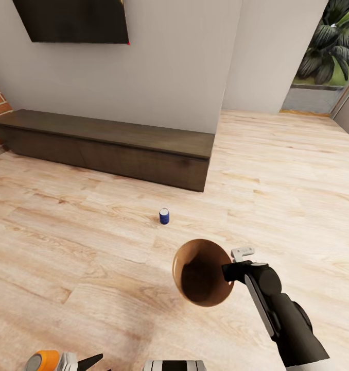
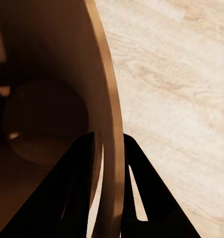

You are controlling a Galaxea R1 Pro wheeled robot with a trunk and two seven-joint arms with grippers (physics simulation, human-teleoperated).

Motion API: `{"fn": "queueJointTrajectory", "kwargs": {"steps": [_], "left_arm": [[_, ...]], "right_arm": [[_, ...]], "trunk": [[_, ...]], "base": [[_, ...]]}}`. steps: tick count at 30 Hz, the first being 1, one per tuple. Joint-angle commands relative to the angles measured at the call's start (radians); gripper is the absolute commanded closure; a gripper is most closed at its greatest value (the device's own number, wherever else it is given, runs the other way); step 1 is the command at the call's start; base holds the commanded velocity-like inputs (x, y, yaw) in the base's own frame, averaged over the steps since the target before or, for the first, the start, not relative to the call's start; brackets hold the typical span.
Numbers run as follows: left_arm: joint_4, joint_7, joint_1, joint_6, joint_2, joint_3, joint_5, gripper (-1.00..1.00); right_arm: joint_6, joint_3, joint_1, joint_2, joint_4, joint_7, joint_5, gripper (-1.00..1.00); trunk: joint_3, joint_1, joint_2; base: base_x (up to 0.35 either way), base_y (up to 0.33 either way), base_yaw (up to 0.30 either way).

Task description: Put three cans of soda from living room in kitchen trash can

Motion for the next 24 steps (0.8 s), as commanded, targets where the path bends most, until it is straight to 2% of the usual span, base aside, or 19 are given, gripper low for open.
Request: {"fn": "queueJointTrajectory", "kwargs": {"steps": [1, 24], "left_arm": [[0.000, 0.000, 0.000, 0.000, 0.000, 0.000, 0.000, -1.00], [0.000, 0.000, 0.000, 0.000, 0.000, 0.000, 0.000, -1.00]], "right_arm": [[0.002, 0.000, 0.000, 0.000, -0.005, 0.005, -0.018, 1.00], [0.011, 0.001, 0.014, 0.001, -0.023, 0.005, -0.021, 1.00]], "trunk": [[0.000, 0.000, 0.000], [0.000, 0.000, 0.000]], "base": [[0.000, 0.000, 0.000], [0.000, 0.000, 0.000]]}}
